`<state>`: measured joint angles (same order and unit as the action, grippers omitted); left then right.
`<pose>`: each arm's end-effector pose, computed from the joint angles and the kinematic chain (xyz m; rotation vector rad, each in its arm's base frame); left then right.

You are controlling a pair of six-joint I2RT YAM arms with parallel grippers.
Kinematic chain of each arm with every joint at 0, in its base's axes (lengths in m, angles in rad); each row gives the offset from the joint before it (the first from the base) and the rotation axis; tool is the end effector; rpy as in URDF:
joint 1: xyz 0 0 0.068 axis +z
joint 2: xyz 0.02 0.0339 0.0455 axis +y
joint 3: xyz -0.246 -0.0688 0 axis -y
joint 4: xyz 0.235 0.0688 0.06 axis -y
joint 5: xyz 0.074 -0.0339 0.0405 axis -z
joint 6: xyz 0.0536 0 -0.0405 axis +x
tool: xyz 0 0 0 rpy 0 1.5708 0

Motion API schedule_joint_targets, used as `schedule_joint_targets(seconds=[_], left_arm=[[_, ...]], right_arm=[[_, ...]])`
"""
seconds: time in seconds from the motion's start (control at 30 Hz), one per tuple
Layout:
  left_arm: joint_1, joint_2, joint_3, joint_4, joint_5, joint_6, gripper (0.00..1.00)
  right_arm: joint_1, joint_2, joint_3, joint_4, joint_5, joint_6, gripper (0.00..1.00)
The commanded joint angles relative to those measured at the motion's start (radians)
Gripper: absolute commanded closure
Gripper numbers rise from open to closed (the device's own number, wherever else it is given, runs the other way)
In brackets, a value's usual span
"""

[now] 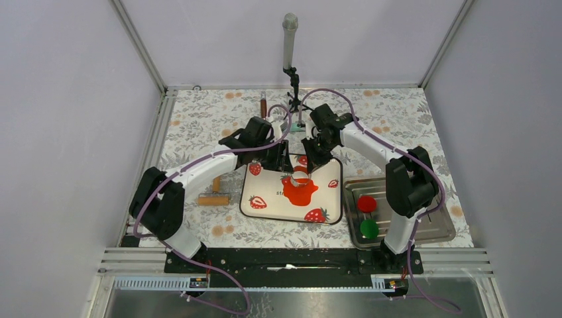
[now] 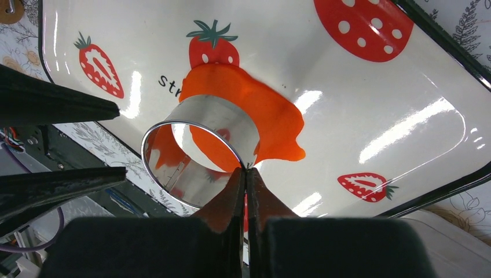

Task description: Roll out the dumpling wrappers from the dough

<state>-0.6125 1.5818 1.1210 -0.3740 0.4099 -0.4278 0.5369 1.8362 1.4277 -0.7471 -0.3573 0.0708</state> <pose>0.2680 -0.2144 0.2174 0.4366 2.5087 -0.9443 0.3119 0.2075 0.1989 -0.7448 2.6802 0.6541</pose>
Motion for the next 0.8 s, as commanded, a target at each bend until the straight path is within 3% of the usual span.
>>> schedule_joint_targets(seconds=[0.0,0.43,0.77], left_arm=[[-0.004,0.025,-0.002,0.038,0.008,-0.036,0.61],[-0.014,0.085,0.008,0.040,0.016,-0.050,0.81],[-0.029,0.113,0.011,0.047,0.015,-0.061,0.75]], right_arm=[[0.011,-0.045,0.003,0.030,0.012,0.018,1.00],[0.014,-0.071,-0.048,0.062,0.008,0.027,1.00],[0.018,-0.070,-0.067,0.078,0.003,0.040,1.00]])
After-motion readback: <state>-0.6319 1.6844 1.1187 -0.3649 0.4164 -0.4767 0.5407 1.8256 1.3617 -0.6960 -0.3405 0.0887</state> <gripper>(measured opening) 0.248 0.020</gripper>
